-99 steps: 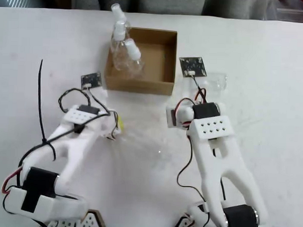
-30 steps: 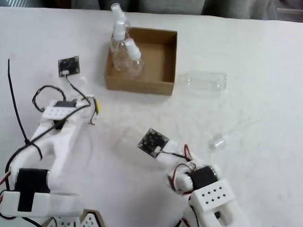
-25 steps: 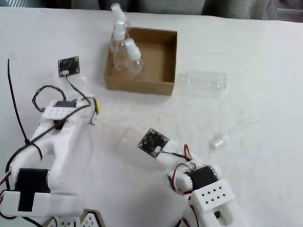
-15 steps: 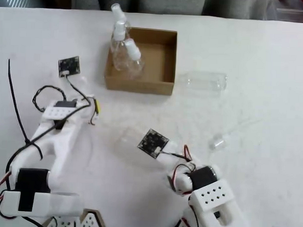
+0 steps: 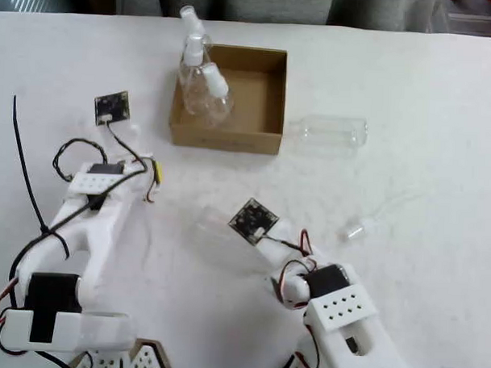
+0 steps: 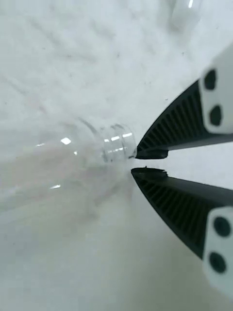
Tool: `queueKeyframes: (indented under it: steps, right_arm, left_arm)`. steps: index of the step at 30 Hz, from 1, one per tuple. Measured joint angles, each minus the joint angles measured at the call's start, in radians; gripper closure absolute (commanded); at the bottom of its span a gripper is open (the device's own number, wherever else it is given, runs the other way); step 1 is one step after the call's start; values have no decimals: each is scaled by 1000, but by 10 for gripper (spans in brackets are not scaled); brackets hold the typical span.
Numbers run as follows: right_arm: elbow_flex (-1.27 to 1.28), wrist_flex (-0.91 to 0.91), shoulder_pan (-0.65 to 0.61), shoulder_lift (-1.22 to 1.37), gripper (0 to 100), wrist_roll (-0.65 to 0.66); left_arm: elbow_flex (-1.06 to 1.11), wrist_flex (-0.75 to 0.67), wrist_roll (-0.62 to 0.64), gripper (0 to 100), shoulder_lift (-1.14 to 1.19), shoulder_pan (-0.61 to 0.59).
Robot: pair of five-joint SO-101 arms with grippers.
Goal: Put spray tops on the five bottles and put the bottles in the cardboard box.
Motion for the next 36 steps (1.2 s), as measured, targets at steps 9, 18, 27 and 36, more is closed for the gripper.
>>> queueKeyframes:
  steps: [9, 18, 27, 36]
  right_arm:
    - [-80, -104, -29, 193, 982, -169]
    - [-230, -137, 12, 468, 982, -212]
    - [-344, -190, 75, 592, 982, -264]
    - [-413, -295, 100, 707, 982, -264]
  left_arm:
    - [0, 0, 0, 959, 0, 0]
    - [0, 0, 0, 959, 0, 0]
    - [0, 0, 0, 959, 0, 0]
    - [0, 0, 0, 959, 0, 0]
